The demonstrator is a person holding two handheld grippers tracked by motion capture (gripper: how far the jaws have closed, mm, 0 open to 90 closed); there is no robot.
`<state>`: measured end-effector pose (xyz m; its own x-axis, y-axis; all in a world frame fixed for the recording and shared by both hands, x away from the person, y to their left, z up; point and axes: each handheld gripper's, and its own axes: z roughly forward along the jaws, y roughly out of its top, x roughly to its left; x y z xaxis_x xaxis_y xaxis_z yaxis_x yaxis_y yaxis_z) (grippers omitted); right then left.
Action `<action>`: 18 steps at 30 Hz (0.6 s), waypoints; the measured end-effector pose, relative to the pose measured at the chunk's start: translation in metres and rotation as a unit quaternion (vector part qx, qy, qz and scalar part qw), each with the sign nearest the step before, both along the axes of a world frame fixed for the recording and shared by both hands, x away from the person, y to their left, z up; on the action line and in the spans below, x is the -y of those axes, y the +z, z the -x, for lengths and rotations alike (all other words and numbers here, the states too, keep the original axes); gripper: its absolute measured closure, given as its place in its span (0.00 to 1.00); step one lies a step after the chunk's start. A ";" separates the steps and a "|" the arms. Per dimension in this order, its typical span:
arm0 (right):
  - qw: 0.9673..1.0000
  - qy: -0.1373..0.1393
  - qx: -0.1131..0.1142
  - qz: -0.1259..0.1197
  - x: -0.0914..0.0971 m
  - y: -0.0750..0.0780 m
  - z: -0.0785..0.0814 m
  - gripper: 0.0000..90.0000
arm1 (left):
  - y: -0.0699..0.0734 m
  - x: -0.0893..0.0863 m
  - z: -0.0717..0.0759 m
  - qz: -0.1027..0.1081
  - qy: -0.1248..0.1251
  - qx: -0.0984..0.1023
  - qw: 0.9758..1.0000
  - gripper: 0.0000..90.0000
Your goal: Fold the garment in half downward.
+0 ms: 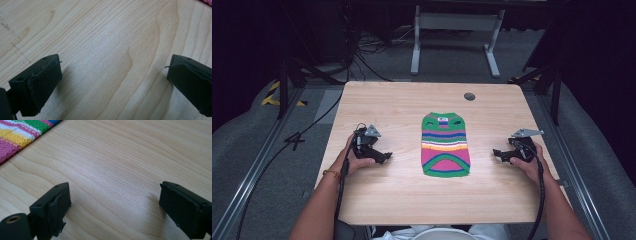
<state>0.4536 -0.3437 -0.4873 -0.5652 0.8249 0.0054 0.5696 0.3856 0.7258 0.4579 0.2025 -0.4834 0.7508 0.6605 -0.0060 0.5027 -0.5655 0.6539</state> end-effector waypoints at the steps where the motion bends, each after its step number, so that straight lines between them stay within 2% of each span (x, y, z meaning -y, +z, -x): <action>1: 1.000 -0.001 0.000 0.000 0.000 0.000 0.000 0.12 | 0.000 0.000 0.000 0.000 0.000 0.000 1.000 0.00; 9: 1.000 0.001 -0.003 0.000 0.000 0.001 -0.001 0.12 | 0.000 -0.001 0.001 0.002 0.004 0.005 1.000 0.01; 12: 1.000 0.002 -0.006 0.004 -0.001 0.001 -0.002 0.11 | 0.000 -0.001 0.004 -0.002 0.014 0.001 1.000 0.01; 13: 1.000 0.002 -0.009 0.006 -0.001 0.002 -0.003 0.11 | 0.002 0.000 0.006 -0.003 0.016 -0.007 1.000 0.01; 15: 1.000 0.001 -0.013 0.008 -0.002 0.003 -0.003 0.11 | 0.004 -0.001 0.006 -0.008 0.017 -0.004 1.000 0.04; 17: 0.999 0.002 -0.025 0.021 -0.004 0.006 -0.006 0.12 | 0.008 -0.002 0.008 -0.011 0.029 -0.020 0.999 0.13; 18: 0.999 0.002 -0.025 0.021 -0.004 0.006 -0.006 0.12 | 0.008 -0.002 0.008 -0.011 0.029 -0.020 0.999 0.16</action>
